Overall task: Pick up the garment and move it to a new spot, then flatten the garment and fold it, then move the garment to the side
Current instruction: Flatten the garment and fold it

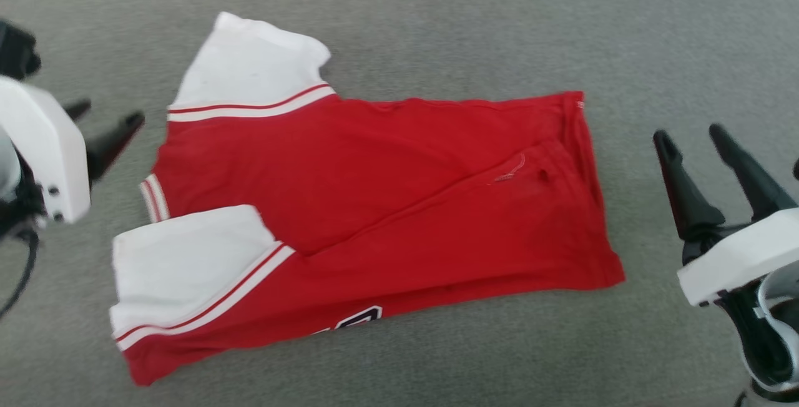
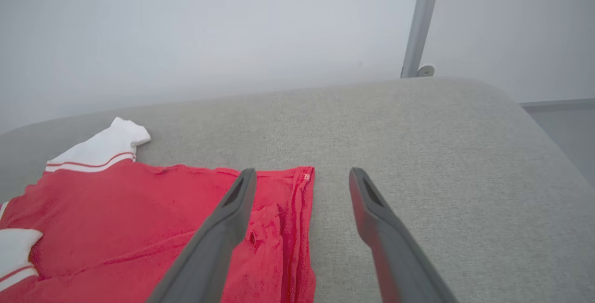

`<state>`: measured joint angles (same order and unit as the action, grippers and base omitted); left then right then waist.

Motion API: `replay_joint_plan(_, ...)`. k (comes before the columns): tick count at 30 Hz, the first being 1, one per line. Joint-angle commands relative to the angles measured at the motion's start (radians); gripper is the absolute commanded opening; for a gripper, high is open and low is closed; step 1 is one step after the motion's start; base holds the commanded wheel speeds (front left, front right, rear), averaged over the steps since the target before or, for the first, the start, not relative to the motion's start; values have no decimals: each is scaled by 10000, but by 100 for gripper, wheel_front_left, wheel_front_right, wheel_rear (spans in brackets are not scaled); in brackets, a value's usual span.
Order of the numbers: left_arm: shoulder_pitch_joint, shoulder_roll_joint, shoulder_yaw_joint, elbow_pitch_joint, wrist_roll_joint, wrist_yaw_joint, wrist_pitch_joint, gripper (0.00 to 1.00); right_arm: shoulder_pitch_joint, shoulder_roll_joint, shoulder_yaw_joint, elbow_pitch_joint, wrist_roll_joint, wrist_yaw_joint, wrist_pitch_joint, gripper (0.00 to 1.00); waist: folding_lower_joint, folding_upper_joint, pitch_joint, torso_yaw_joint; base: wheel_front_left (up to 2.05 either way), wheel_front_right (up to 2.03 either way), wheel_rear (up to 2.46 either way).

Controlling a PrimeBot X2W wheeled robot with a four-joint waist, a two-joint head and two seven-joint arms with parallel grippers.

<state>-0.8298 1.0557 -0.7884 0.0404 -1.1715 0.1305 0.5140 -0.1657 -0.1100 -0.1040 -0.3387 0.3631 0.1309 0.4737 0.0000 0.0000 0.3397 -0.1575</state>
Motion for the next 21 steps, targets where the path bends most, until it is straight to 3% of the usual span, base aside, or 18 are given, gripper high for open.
replay_joint_plan(1,-459,-235,-6,415,260,-289,-52,100,-113,193,60,40,-239,-5,-678,100,0,0,239,-443,0,0,0)
replay_joint_plan(9,-1932,-982,-154,2506,953,-1364,56,100,-122,579,520,626,-627,-5,-3023,100,0,0,730,-1324,0,0,0)
replay_joint_plan(14,-2744,-1306,-297,3859,1181,-1857,373,100,-130,603,1014,1208,-91,-5,-3755,100,0,0,1121,-1833,0,0,0)
replay_joint_plan(21,-3622,-1665,-588,5338,1612,-2174,773,100,-377,601,1532,1566,76,-5,-4132,100,0,0,1636,-2213,0,0,0)
